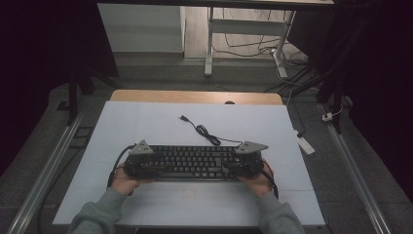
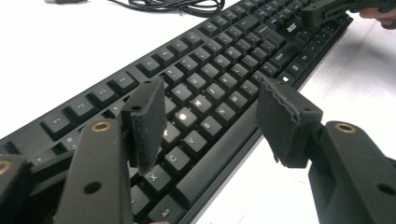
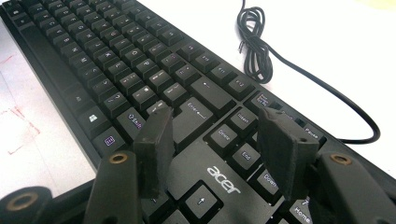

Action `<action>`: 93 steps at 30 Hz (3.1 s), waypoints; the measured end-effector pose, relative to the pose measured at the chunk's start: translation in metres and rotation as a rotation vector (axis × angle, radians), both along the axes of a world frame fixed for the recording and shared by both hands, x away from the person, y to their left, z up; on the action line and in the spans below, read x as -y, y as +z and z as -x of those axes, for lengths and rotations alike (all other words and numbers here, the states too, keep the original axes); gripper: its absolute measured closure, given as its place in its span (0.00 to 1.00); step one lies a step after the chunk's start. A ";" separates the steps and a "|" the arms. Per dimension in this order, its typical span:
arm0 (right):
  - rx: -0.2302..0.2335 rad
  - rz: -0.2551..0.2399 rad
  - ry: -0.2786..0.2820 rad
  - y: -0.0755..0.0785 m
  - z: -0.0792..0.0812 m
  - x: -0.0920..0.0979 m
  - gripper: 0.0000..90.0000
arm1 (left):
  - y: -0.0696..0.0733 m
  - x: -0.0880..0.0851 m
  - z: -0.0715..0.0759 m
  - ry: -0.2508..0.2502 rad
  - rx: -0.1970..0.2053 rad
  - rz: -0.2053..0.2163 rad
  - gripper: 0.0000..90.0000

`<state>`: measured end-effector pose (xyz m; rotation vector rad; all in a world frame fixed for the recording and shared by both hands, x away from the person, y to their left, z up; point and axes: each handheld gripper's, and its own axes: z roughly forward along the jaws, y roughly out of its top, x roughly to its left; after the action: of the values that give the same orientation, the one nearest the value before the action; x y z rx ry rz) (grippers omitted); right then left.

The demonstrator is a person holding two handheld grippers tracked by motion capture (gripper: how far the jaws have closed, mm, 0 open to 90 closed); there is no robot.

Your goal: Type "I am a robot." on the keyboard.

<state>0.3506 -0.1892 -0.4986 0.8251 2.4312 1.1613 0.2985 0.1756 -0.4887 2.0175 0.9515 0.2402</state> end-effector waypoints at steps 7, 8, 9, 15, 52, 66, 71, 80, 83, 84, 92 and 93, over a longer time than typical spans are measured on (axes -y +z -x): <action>0.000 0.003 -0.002 0.000 0.000 0.000 0.51 | 0.001 -0.003 -0.001 0.009 0.006 -0.003 0.45; -0.001 0.003 -0.002 0.000 0.000 0.000 0.51 | 0.001 -0.003 -0.001 0.011 0.006 -0.004 0.45; -0.001 0.002 -0.003 0.000 0.000 0.000 0.51 | 0.001 -0.003 -0.001 0.013 0.005 -0.005 0.45; -0.001 0.003 -0.003 0.000 0.000 0.000 0.51 | 0.000 -0.003 -0.002 0.017 0.000 -0.011 0.44; -0.003 0.018 -0.008 -0.001 0.000 -0.001 0.51 | -0.011 0.001 -0.027 0.082 0.008 -0.082 0.84; -0.005 0.019 -0.009 -0.001 0.000 -0.001 0.51 | -0.025 0.009 -0.039 0.070 -0.028 -0.138 0.99; -0.004 0.016 -0.009 -0.001 0.000 0.000 0.51 | -0.027 0.011 -0.040 0.068 -0.029 -0.148 0.99; -0.006 0.021 -0.009 -0.001 0.000 0.000 0.51 | -0.032 0.013 -0.041 0.063 -0.046 -0.169 0.99; -0.006 0.017 -0.009 -0.001 0.000 0.000 0.51 | -0.032 0.014 -0.042 0.064 -0.047 -0.168 0.99; -0.006 0.017 -0.008 -0.001 0.000 0.000 0.51 | -0.032 0.013 -0.042 0.066 -0.047 -0.166 0.99; -0.002 0.021 -0.009 -0.001 0.000 -0.001 0.51 | -0.034 0.012 -0.043 0.067 -0.057 -0.168 0.99; -0.003 0.018 -0.009 -0.001 0.000 0.000 0.51 | -0.033 0.012 -0.042 0.067 -0.052 -0.170 0.99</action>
<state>0.3505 -0.1887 -0.4996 0.8316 2.4341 1.1339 0.3407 0.1633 -0.5220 2.1576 1.0630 0.3164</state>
